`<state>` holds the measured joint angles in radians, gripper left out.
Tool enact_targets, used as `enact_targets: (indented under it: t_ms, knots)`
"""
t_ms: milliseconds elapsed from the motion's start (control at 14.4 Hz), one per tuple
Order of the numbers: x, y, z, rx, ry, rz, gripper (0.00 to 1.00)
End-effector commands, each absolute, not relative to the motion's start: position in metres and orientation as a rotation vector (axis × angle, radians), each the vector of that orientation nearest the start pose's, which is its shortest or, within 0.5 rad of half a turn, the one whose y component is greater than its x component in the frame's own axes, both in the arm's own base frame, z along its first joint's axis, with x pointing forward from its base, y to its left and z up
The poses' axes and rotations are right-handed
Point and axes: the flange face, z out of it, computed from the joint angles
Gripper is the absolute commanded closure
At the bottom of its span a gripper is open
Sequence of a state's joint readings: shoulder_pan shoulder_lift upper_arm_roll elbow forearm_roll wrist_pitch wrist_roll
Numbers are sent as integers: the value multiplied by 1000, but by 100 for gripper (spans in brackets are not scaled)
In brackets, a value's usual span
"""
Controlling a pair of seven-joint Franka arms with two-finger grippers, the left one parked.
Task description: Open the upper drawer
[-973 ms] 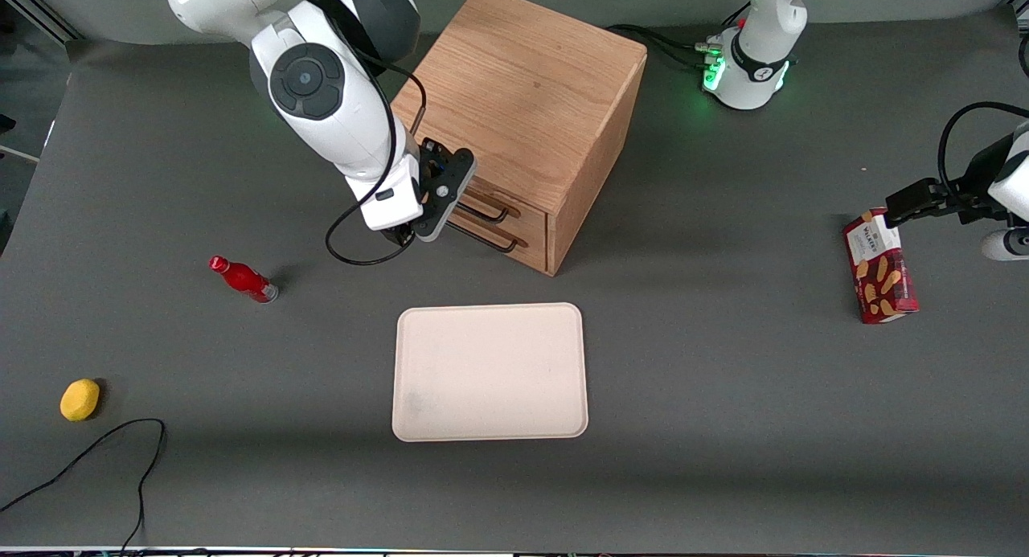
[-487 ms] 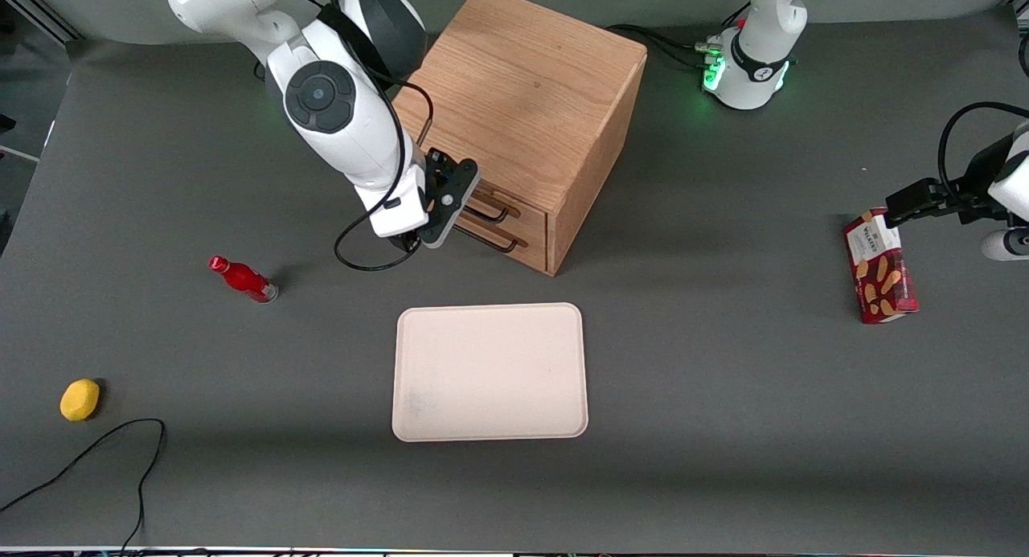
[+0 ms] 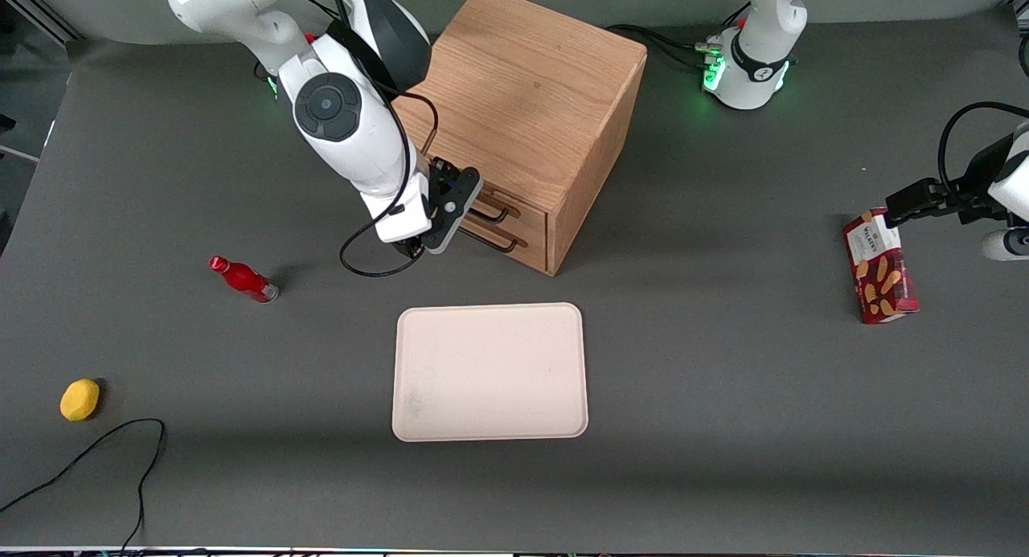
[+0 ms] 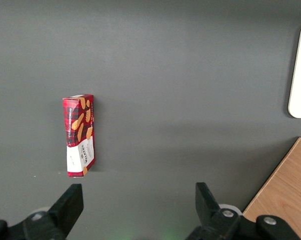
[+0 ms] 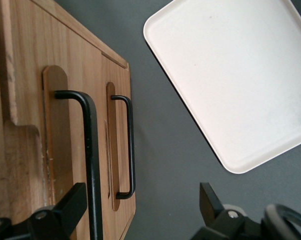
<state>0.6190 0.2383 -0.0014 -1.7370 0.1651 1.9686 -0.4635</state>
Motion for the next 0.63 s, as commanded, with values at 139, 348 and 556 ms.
enact_targets:
  t_ms: [139,348,556]
  knots:
    - [499,374,438,-2580,-1457,7,0]
    - [496,376,430,-2580,-1458,-10,0]
    - [496,375,424,-2583,-1454,-12,0]
